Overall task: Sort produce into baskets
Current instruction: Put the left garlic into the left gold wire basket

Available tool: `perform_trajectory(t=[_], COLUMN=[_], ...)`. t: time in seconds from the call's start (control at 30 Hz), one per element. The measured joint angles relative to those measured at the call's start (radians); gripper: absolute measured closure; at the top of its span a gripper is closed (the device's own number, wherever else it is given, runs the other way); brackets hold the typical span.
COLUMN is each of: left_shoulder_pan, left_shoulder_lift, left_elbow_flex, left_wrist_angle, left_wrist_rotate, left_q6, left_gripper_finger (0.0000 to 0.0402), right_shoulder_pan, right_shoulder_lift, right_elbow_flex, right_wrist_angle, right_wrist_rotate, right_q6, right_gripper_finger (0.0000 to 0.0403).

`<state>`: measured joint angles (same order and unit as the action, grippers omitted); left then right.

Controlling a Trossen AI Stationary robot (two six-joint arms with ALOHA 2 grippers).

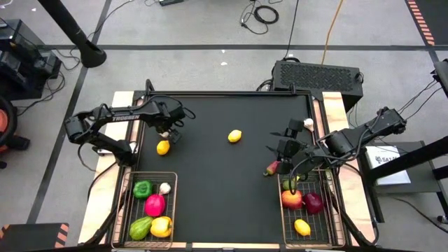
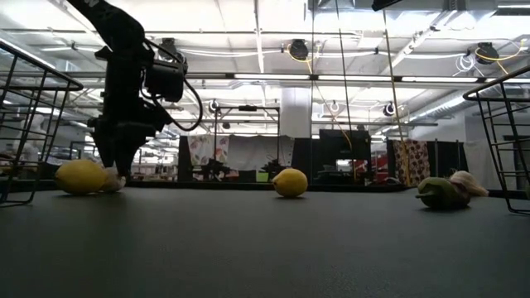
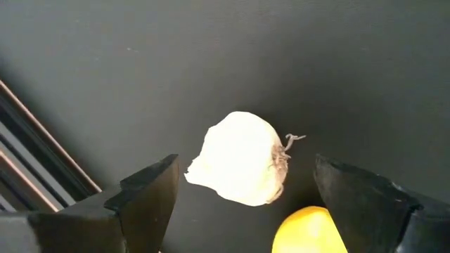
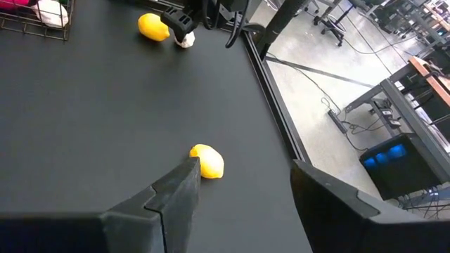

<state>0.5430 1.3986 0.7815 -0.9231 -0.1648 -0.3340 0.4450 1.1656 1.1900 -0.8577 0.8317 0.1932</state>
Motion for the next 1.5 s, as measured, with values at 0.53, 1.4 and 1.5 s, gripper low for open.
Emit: perform_trajectory(t=[0.53, 1.4, 1.5], left_shoulder_pan=[0.0, -0.02, -0.018], left_shoulder_lift=[0.0, 0.0, 0.0], left_elbow_flex=[0.0, 0.0, 0.0], left_wrist_angle=[0.001, 0.009, 0.011], left_wrist_rotate=[0.002, -0.028, -0.038], left_q6=[-0.052, -0.087, -0.076], left_gripper_finger=[0.0069, 0.0123, 0.0123], right_shoulder_pan=[0.0, 0.0, 0.0], right_shoulder_lift=[0.0, 0.0, 0.0], right_elbow_flex=[0.0, 0.0, 0.0], right_wrist_angle=[0.0, 0.0, 0.0], right_wrist_rotate=[0.0, 0.0, 0.0], right_q6=[0.0, 0.0, 0.0], right_gripper_finger=[0.019, 0.019, 0.019])
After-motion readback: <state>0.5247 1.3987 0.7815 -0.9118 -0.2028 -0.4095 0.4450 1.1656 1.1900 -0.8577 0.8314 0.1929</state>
